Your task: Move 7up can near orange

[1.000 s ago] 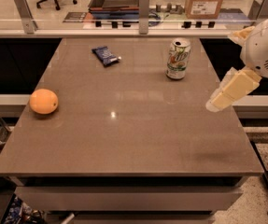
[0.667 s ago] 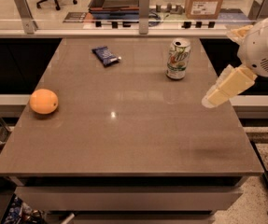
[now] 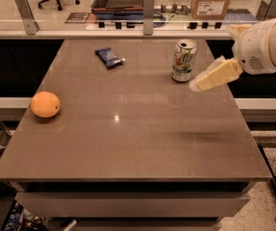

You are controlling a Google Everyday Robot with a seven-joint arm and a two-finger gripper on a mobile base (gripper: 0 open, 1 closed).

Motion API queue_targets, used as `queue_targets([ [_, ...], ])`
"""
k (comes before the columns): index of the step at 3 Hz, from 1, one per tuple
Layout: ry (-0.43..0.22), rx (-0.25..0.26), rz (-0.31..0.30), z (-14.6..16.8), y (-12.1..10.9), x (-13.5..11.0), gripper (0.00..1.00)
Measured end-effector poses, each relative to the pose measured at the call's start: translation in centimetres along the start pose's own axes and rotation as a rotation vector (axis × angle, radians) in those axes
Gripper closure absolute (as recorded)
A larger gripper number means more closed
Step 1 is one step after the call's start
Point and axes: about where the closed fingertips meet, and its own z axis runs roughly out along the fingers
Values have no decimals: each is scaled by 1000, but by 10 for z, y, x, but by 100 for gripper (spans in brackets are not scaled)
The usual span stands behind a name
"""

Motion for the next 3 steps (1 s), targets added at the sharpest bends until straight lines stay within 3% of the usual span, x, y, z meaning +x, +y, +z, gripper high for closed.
queue_targets([
  [1,-110,43,80,20,-21,-5,0],
  [3,-252,81,226,65,-48,5,0],
])
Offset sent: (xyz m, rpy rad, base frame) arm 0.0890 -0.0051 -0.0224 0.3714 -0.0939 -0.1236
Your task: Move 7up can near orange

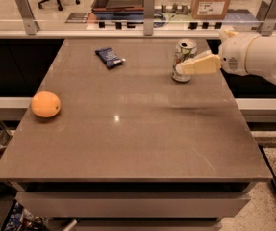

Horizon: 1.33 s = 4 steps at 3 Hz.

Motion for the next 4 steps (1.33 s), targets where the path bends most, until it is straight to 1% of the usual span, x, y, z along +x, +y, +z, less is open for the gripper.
queue_targets([
  [1,-49,-2,45,20,-7,8,0],
  [2,-99,-6,77,40,-12,14,0],
  [3,-150,-16,97,57,-11,17,0],
  [4,-190,-24,100,69,-7,17,17],
])
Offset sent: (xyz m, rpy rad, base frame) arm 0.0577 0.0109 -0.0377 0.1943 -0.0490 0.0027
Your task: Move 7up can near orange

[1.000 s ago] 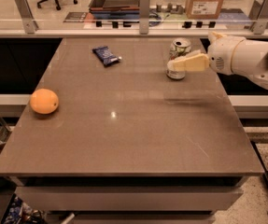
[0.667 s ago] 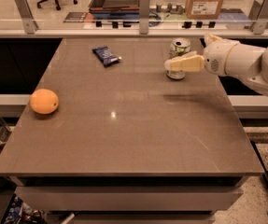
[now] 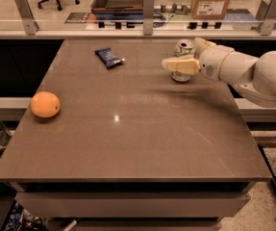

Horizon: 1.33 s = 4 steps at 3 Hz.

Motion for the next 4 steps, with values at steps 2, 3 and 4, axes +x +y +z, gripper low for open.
queue_targets([
  [2,-2,-10,-1,4,5,-1,63],
  [3,-3,-14,-2,6,6,-2,86],
  [4,-3,-17,-2,8,8,-2,100],
])
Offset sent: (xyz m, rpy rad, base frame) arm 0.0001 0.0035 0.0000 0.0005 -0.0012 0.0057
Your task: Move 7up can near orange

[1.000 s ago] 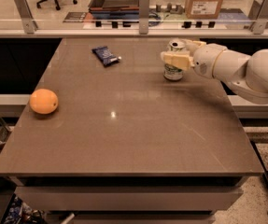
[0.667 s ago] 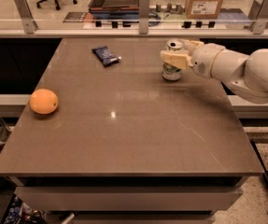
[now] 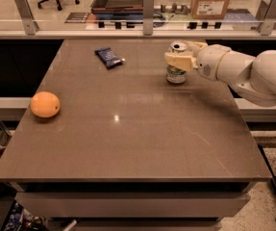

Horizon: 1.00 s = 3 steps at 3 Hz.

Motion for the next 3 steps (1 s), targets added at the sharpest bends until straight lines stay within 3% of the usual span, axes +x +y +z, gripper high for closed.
queue_targets([
  [1,0,0,0,0,0,0,100],
  [3,-3,-66,-18,7,55,-24,100],
])
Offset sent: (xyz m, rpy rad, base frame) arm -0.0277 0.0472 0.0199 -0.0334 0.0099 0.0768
